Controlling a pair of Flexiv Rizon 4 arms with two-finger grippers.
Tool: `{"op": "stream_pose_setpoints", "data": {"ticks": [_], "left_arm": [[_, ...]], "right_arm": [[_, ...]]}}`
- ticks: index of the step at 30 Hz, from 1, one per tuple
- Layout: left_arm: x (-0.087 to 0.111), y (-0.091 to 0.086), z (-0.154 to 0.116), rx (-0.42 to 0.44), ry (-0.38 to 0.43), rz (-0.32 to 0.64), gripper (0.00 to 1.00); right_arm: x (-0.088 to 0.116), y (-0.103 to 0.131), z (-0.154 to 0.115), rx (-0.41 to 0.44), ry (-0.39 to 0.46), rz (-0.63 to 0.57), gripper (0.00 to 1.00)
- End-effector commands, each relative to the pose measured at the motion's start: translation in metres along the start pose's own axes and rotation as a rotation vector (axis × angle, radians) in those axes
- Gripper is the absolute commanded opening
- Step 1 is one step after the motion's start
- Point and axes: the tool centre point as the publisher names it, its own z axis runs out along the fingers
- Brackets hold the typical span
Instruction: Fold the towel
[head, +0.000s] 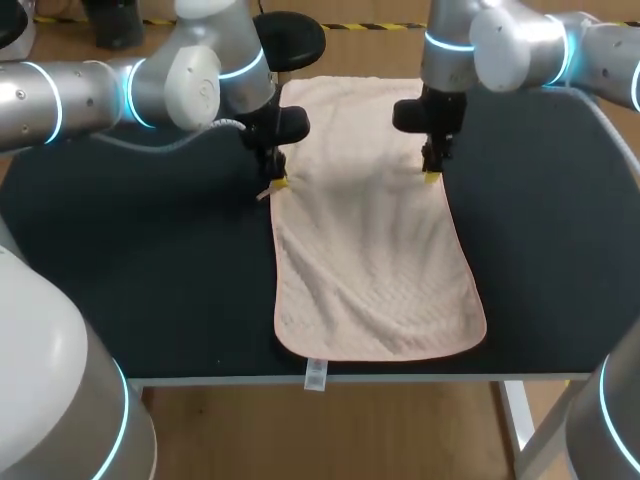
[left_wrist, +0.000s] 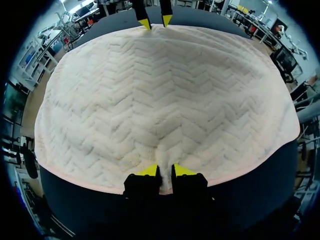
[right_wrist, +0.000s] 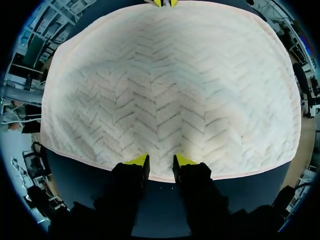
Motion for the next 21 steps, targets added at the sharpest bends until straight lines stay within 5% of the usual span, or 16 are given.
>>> {"op": "stream_pose_setpoints", "data": {"ticks": [1, 13, 14, 15, 21], "left_arm": [[0.001, -0.002, -0.006, -0.007, 0.009, 0.01, 0.0], [0.001, -0.006, -0.034, -0.017, -0.026, 0.034, 0.0], [0.0, -0.006, -0.033, -0.018, -0.026, 0.036, 0.0], [0.0, -0.006, -0.03, -0.018, -0.02, 0.038, 0.0], [0.001, -0.005, -0.026, -0.013, -0.01, 0.04, 0.0]], "right_arm": [[0.006, -0.004, -0.011, -0.001, -0.015, 0.005, 0.0], [0.014, -0.004, -0.032, 0.013, -0.046, -0.014, 0.0], [0.014, -0.002, -0.029, 0.02, -0.041, -0.024, 0.57], [0.013, -0.001, -0.025, 0.023, -0.028, -0.018, 1.0], [0.006, 0.001, 0.0, 0.003, 0.002, 0.014, 1.0]]}}
